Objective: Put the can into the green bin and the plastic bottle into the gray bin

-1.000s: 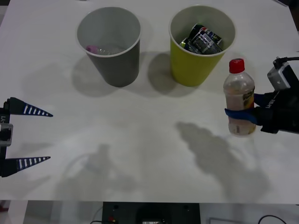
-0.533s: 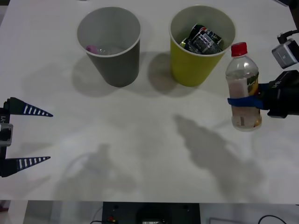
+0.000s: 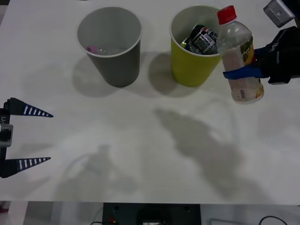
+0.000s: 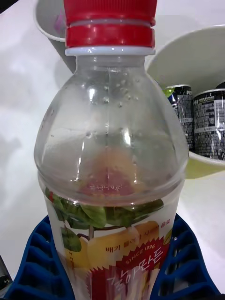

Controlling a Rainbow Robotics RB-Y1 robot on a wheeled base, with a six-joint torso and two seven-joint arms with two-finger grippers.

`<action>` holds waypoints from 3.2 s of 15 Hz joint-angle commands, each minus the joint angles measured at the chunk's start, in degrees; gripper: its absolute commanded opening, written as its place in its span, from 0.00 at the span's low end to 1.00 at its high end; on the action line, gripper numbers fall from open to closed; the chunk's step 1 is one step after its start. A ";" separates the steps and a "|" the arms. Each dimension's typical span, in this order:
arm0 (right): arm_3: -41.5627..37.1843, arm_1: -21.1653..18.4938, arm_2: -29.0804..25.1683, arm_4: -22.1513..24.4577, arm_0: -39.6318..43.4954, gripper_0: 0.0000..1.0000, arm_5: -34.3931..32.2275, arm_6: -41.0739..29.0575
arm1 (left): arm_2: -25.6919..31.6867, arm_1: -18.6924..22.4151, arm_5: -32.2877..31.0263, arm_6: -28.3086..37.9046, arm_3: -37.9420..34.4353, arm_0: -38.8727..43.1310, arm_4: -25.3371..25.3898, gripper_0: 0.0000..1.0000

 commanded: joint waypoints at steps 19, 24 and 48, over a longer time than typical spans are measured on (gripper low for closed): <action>46.12 33.13 23.47 28.26 -50.23 0.00 0.59 6.07 | 0.00 0.00 0.00 0.00 0.00 0.00 0.00 1.00; 58.86 41.84 23.47 33.36 -56.20 0.00 6.04 8.18 | 0.00 0.00 0.00 0.00 0.00 0.00 0.00 1.00; 49.63 36.83 20.22 29.58 -51.11 1.00 -0.55 9.50 | 0.00 0.00 0.00 0.00 0.00 0.00 0.00 1.00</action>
